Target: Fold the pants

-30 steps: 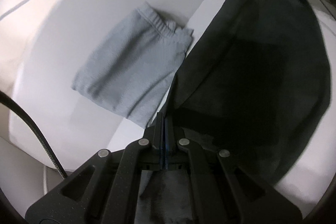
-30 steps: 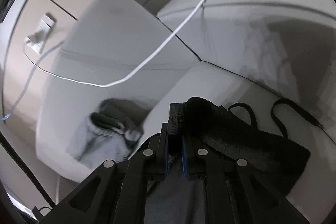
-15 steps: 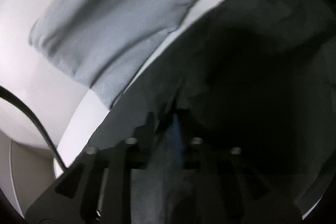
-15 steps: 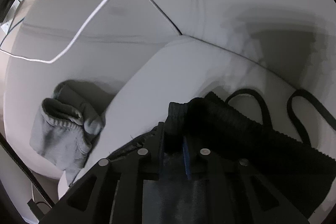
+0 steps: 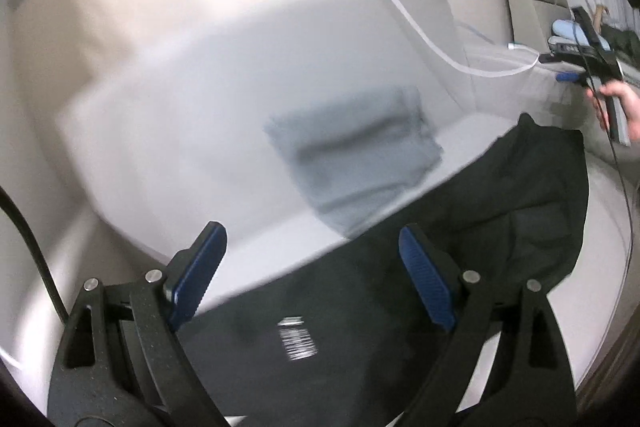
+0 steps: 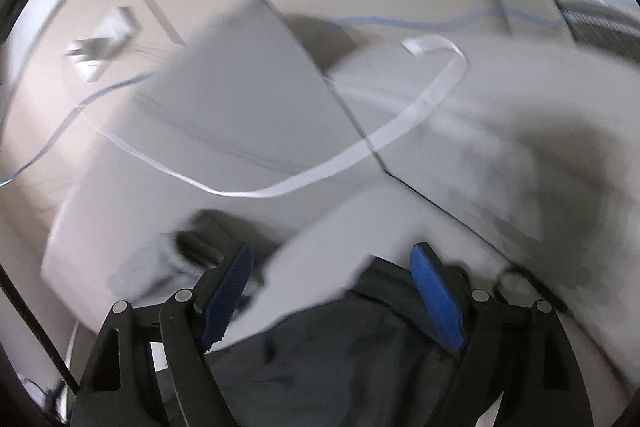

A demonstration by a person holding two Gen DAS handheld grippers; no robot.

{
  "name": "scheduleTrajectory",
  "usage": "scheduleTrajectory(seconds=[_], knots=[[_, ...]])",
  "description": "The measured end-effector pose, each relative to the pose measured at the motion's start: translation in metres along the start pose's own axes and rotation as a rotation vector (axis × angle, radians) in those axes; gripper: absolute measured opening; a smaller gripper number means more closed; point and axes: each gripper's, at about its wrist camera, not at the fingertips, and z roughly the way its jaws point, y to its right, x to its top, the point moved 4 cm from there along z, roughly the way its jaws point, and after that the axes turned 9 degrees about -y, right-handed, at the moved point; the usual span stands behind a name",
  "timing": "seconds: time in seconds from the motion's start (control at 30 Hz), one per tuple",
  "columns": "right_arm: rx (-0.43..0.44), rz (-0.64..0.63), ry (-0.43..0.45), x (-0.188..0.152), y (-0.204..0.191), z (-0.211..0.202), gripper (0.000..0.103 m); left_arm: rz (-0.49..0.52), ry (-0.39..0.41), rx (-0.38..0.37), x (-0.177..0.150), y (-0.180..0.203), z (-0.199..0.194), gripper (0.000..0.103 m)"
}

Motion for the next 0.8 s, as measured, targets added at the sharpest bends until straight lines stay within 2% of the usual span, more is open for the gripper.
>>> scheduleTrajectory(seconds=[0.07, 0.13, 0.2, 0.27, 0.33, 0.47, 0.5, 0.6, 0.67, 0.73, 0.8], knots=[[0.072, -0.102, 0.033, 0.001, -0.039, -0.018, 0.083, 0.032, 0.029, 0.047, -0.007, -0.021, -0.037, 0.087], [0.145, -0.247, 0.04, -0.003, -0.085, -0.03, 0.083, 0.072, 0.012, 0.053, -0.016, -0.042, -0.072, 0.087], [0.228, -0.434, 0.021, -0.017, -0.138, -0.039, 0.083, 0.115, -0.045, 0.055, -0.034, -0.059, -0.097, 0.087], [0.319, -0.657, -0.031, -0.044, -0.198, -0.042, 0.083, 0.163, -0.139, 0.057, -0.06, -0.078, -0.115, 0.087], [0.382, -0.884, -0.08, -0.081, -0.25, -0.04, 0.083, 0.194, -0.247, 0.04, -0.086, -0.089, -0.116, 0.087], [0.429, -1.434, -0.132, -0.189, -0.328, -0.03, 0.083, 0.22, -0.425, -0.022, -0.129, -0.101, -0.105, 0.087], [0.443, -1.577, -0.143, -0.221, -0.338, -0.025, 0.083, 0.221, -0.472, -0.049, -0.139, -0.103, -0.1, 0.087], [0.429, -1.896, -0.168, -0.289, -0.349, -0.002, 0.083, 0.214, -0.605, -0.115, -0.161, -0.112, -0.081, 0.086], [0.429, -1.998, -0.299, -0.322, -0.359, 0.031, 0.079, 0.228, -0.685, -0.167, -0.17, -0.11, -0.06, 0.084], [0.437, -2.034, -0.425, -0.339, -0.363, 0.06, 0.075, 0.25, -0.741, -0.211, -0.182, -0.107, -0.045, 0.084], [0.424, -2.056, -0.465, -0.349, -0.377, 0.09, 0.071, 0.263, -0.788, -0.242, -0.183, -0.11, -0.024, 0.081]])
